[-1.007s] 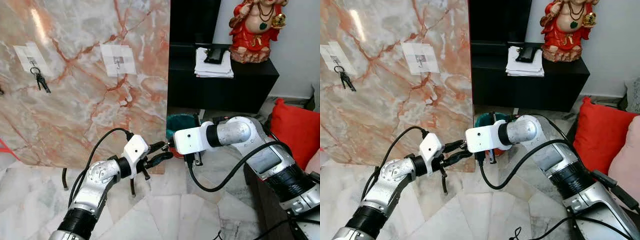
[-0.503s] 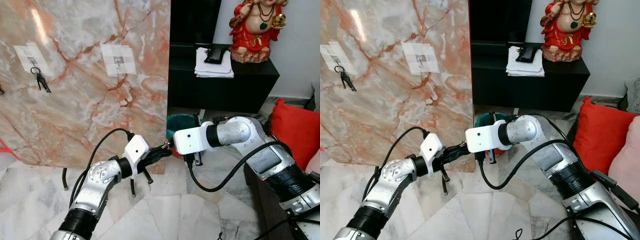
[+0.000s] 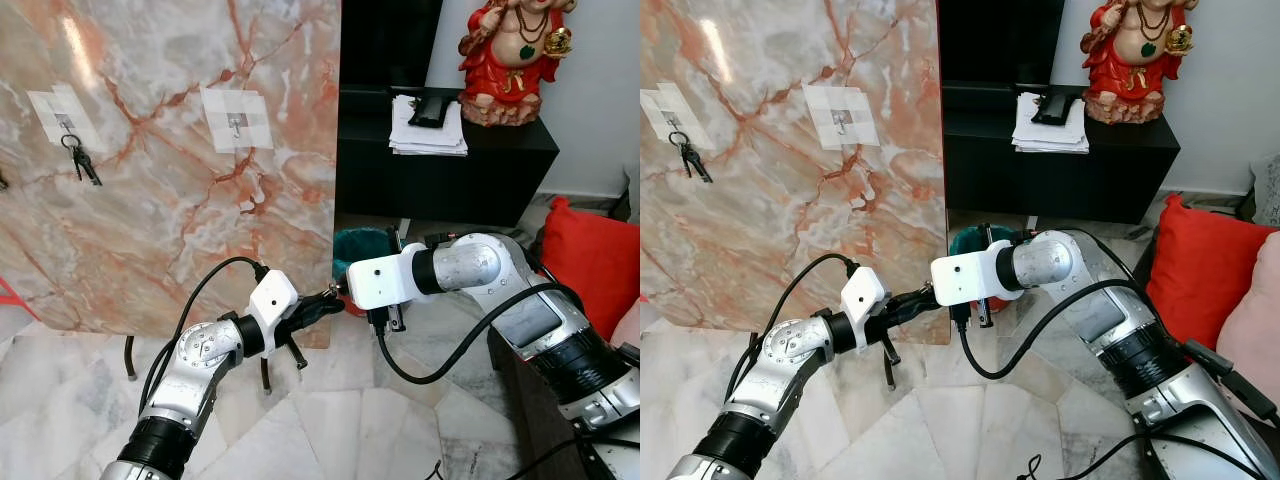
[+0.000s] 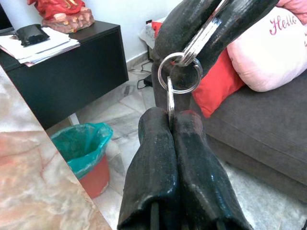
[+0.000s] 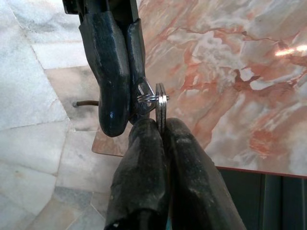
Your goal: Hang keys on a hook
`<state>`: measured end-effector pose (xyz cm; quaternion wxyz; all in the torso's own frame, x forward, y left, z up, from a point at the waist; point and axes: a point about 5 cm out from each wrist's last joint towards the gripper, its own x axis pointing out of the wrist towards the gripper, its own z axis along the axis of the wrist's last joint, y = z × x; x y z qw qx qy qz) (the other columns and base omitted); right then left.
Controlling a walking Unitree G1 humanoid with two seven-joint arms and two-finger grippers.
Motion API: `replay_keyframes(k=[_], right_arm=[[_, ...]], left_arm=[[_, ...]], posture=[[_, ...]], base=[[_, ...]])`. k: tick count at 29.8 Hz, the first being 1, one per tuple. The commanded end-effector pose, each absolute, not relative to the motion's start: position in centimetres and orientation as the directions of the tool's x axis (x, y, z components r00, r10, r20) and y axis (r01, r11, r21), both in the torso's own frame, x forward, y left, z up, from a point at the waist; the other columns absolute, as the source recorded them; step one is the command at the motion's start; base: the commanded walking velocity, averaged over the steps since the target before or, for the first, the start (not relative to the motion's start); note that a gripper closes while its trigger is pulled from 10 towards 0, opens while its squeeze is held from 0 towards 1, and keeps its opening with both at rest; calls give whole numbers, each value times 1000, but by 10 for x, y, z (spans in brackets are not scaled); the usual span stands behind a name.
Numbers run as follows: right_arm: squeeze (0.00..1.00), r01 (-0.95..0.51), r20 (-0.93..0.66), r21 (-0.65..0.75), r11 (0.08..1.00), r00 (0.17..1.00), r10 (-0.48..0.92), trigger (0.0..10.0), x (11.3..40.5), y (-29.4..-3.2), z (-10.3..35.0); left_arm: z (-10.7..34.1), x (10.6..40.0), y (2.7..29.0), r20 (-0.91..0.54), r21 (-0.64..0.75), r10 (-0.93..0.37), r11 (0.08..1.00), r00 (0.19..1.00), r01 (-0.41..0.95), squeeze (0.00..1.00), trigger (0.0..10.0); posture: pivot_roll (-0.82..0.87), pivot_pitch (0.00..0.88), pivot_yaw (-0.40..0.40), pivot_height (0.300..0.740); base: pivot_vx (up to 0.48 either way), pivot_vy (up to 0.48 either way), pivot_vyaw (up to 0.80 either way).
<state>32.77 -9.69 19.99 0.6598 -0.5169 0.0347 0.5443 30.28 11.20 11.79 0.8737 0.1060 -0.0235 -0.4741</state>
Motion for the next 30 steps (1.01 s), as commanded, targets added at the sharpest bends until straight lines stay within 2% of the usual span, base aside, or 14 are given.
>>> replay_keyframes(k=[1, 3, 4, 5, 6, 8, 9, 16, 24, 25, 26, 27, 28, 30], right_arm=[[0, -751, -611, -647, -132, 407, 679, 0, 328, -96, 200], [0, -752, -631, -644, -140, 418, 653, 2627, 330, -101, 194], [0, -752, -631, -644, -140, 418, 653, 2627, 330, -101, 194], [0, -755, -640, -640, -142, 421, 643, 3098, 331, -103, 192], [0, -759, -654, -635, -144, 429, 623, 8431, 332, -106, 187], [0, -760, -659, -634, -145, 432, 616, 8431, 333, -107, 186], [0, -766, -670, -626, -146, 432, 604, 10000, 333, -110, 181], [0, -780, -690, -609, -142, 434, 580, 10000, 335, -114, 171], [0, -795, -702, -593, -127, 433, 565, 10000, 336, -120, 162], [475, -804, -705, -582, -120, 426, 567, 10000, 336, -120, 159], [863, -808, -707, -578, -116, 425, 566, 10000, 336, -121, 157], [863, -809, -708, -576, -114, 424, 565, 10000, 336, -121, 156], [1000, -813, -712, -571, -113, 422, 561, 10000, 335, -122, 153], [1000, -823, -718, -557, -107, 413, 561, 10000, 334, -123, 148]], left_arm=[[119, 300, 114, -65, 194, -843, 514, 534, 836, 0, 0], [119, 297, 116, -83, 188, -857, 488, 509, 852, 0, 0], [119, 297, 116, -83, 188, -857, 488, 509, 852, 0, 0], [119, 295, 117, -95, 185, -862, 476, 497, 860, 0, 0], [118, 293, 118, -111, 179, -869, 460, 482, 870, 0, 0], [118, 292, 119, -116, 178, -871, 455, 478, 872, 0, 0], [118, 291, 121, -127, 176, -873, 448, 471, 877, 0, 0], [119, 289, 125, -136, 173, -868, 453, 477, 874, 0, 0], [119, 284, 125, -171, 153, -879, 423, 445, 893, 0, 0], [118, 284, 125, -177, 151, -879, 420, 442, 895, 0, 0], [119, 283, 125, -178, 151, -879, 420, 442, 895, 0, 0], [119, 283, 125, -178, 150, -879, 420, 443, 895, 0, 0], [119, 283, 125, -178, 151, -878, 421, 444, 894, 0, 0], [119, 283, 126, -178, 150, -877, 425, 447, 893, 0, 0]], posture=[[15, 78, 32, 740], [17, 79, 33, 740], [17, 79, 33, 740], [18, 79, 33, 740], [20, 79, 33, 740], [20, 79, 33, 740], [23, 79, 33, 740], [25, 81, 34, 740], [27, 83, 36, 740], [27, 83, 36, 740], [27, 83, 36, 740], [27, 83, 36, 740], [27, 83, 36, 740], [27, 83, 36, 740]], base=[[0, 0, 0], [0, 0, 0], [0, 0, 0], [0, 0, 0], [0, 0, 0], [0, 0, 0], [0, 0, 0], [0, 0, 0], [0, 0, 0], [0, 0, 0], [0, 0, 0], [0, 0, 0], [0, 0, 0], [0, 0, 0]])
